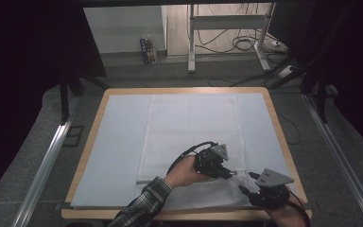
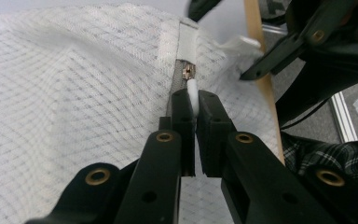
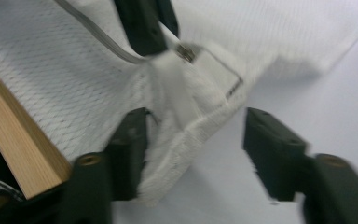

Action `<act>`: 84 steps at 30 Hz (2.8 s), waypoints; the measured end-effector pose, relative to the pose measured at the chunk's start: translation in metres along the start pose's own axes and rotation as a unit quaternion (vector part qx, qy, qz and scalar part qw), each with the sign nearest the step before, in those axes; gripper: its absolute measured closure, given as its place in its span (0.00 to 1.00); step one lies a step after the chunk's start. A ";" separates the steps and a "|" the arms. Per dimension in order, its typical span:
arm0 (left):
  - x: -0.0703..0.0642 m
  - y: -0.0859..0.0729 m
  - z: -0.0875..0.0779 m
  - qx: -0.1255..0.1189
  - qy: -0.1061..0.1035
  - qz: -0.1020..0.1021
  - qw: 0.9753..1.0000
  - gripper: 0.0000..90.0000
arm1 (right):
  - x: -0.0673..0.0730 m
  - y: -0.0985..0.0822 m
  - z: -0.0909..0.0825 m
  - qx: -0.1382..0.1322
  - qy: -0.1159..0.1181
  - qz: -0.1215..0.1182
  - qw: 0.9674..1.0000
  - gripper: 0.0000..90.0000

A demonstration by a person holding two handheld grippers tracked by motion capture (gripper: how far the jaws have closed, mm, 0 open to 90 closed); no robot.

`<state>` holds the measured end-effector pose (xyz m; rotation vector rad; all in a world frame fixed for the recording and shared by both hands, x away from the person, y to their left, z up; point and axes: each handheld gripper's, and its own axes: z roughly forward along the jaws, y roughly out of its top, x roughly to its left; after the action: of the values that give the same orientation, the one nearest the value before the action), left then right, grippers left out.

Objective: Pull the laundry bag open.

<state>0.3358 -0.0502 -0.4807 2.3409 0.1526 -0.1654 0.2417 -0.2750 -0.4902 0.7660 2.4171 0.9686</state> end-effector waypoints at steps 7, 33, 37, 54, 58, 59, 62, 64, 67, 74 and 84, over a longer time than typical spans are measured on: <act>-0.003 -0.001 0.002 -0.011 -0.005 0.007 1.000 0.96 | -0.015 0.002 0.009 -0.007 0.053 0.064 0.997 0.48; 0.002 -0.019 0.004 0.014 0.016 -0.013 1.000 0.98 | -0.018 0.004 0.008 -0.002 0.050 0.080 0.996 0.96; 0.004 -0.026 0.001 0.022 0.019 -0.015 0.999 0.98 | -0.019 0.002 0.007 -0.005 0.050 0.085 0.995 0.95; -0.003 -0.036 -0.007 0.022 0.005 -0.022 1.000 0.97 | -0.011 0.005 0.010 0.005 0.061 0.059 0.996 0.95; -0.001 -0.042 -0.007 0.023 0.002 -0.031 0.999 0.97 | -0.012 0.003 0.009 0.007 0.062 0.066 0.996 0.95; -0.003 -0.044 -0.007 0.019 0.004 -0.039 0.999 0.97 | -0.013 0.002 0.009 0.006 0.063 0.068 0.996 0.95; -0.001 -0.048 -0.010 0.018 0.002 -0.039 0.999 0.97 | -0.012 0.003 0.010 0.007 0.064 0.068 0.996 0.95; -0.001 -0.050 -0.012 0.023 0.008 -0.036 0.999 0.97 | -0.012 0.003 0.010 0.008 0.063 0.065 0.996 0.95; -0.001 -0.053 -0.014 0.025 0.009 -0.038 0.999 0.97 | -0.013 0.002 0.009 0.007 0.062 0.069 0.996 0.95; -0.004 -0.054 -0.016 0.019 0.013 -0.039 0.999 0.97 | -0.013 0.002 0.009 0.007 0.066 0.069 0.995 0.95; -0.004 -0.064 -0.020 0.027 0.021 -0.045 0.998 0.97 | -0.014 0.000 0.009 0.010 0.063 0.071 0.995 0.95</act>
<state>0.3232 0.0080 -0.5109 2.3935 0.2770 -0.1661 0.2575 -0.2788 -0.4939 0.9203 2.5114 1.0780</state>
